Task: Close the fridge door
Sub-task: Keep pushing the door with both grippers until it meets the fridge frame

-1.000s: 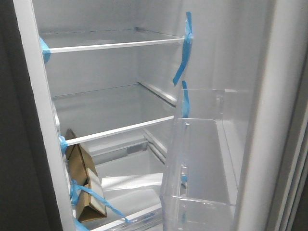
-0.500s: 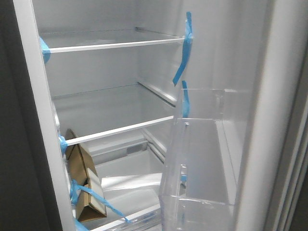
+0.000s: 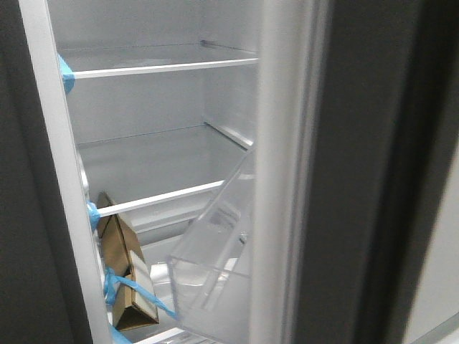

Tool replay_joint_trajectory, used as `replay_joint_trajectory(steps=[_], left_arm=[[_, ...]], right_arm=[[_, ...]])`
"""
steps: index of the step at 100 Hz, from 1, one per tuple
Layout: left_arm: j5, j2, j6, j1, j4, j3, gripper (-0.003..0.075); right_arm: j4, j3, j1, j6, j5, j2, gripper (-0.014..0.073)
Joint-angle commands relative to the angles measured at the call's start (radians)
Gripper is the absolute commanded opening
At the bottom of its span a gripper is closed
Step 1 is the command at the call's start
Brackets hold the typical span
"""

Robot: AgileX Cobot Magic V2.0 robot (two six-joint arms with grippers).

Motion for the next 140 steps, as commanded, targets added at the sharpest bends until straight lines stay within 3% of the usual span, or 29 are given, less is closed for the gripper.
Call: replay_joint_trajectory(steps=[1, 22, 53, 86, 107, 126, 140], left_arm=[[-0.083, -0.023, -0.002, -0.002, -0.006, 0.04, -0.002], [-0.083, -0.023, -0.002, -0.002, -0.006, 0.04, -0.002], [-0.083, -0.023, -0.002, -0.002, -0.006, 0.04, -0.002], [-0.083, -0.023, -0.002, -0.002, -0.006, 0.04, -0.002], [-0.083, -0.023, -0.002, -0.002, -0.006, 0.04, -0.002], [-0.083, -0.023, -0.002, -0.002, -0.006, 0.04, -0.002], [-0.083, -0.023, -0.002, -0.002, -0.006, 0.04, -0.002]], right_arm=[[-0.049, -0.098, 0.001, -0.007, 0.043, 0.049, -0.0071], [-0.153, -0.257, 0.029, -0.007, 0.127, 0.165, -0.0071], [-0.318, -0.408, 0.237, -0.007, 0.038, 0.337, -0.0071], [-0.611, -0.55, 0.429, -0.007, -0.167, 0.528, -0.0071], [-0.788, -0.633, 0.481, -0.007, -0.306, 0.657, -0.0071], [-0.986, -0.682, 0.523, -0.007, -0.522, 0.771, -0.0071], [-1.037, -0.754, 0.525, -0.007, -0.59, 0.866, -0.0071]])
